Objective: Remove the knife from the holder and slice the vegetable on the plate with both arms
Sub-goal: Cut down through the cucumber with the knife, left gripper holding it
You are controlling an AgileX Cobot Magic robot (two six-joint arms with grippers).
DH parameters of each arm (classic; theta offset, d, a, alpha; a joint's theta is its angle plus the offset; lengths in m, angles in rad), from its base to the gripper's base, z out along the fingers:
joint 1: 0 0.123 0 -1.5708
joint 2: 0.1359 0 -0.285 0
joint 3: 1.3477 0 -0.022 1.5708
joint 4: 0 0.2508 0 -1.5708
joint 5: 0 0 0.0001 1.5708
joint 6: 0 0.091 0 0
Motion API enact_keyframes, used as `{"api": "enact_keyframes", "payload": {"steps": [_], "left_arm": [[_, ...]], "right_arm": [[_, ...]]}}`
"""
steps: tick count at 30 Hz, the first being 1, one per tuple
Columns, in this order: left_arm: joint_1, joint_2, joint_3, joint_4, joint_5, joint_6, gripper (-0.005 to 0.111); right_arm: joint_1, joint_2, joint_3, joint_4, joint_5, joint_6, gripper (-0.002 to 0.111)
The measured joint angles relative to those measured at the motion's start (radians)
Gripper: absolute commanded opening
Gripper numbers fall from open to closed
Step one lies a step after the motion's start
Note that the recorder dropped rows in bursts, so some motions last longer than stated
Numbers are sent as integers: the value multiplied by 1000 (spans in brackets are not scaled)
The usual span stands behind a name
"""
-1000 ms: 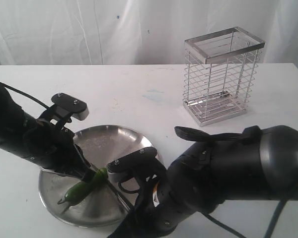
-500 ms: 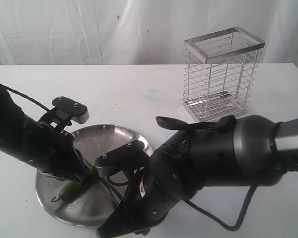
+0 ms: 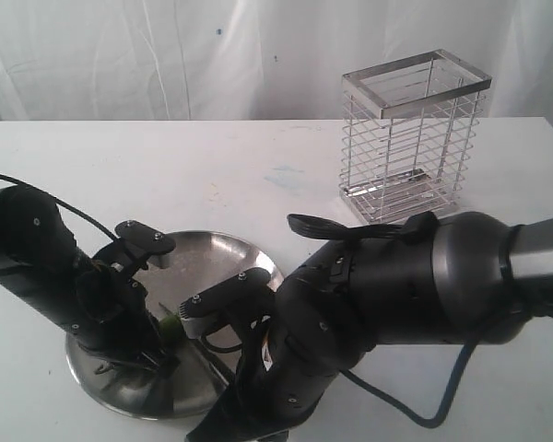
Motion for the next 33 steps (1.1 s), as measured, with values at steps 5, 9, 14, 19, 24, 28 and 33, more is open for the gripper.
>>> {"api": "enact_keyframes", "payload": {"steps": [5, 9, 14, 19, 24, 28, 33], "left_arm": [[0, 27, 0, 0, -27, -10, 23], [0, 32, 0, -2, -40, -23, 23], [0, 32, 0, -4, -46, -25, 23], [0, 32, 0, -4, -52, -25, 23], [0, 10, 2, 1, -52, -25, 23], [0, -56, 2, 1, -48, -25, 23], [0, -139, 2, 1, -37, -25, 23]], "right_arm": [[0, 0, -1, 0, 14, 0, 0], [0, 0, -1, 0, 48, 0, 0], [0, 0, -1, 0, 106, 0, 0], [0, 0, -1, -12, 120, 0, 0], [0, -13, -6, -27, 52, 9, 0], [0, -17, -11, -73, 25, 47, 0], [0, -21, -11, -130, 25, 100, 0]]}}
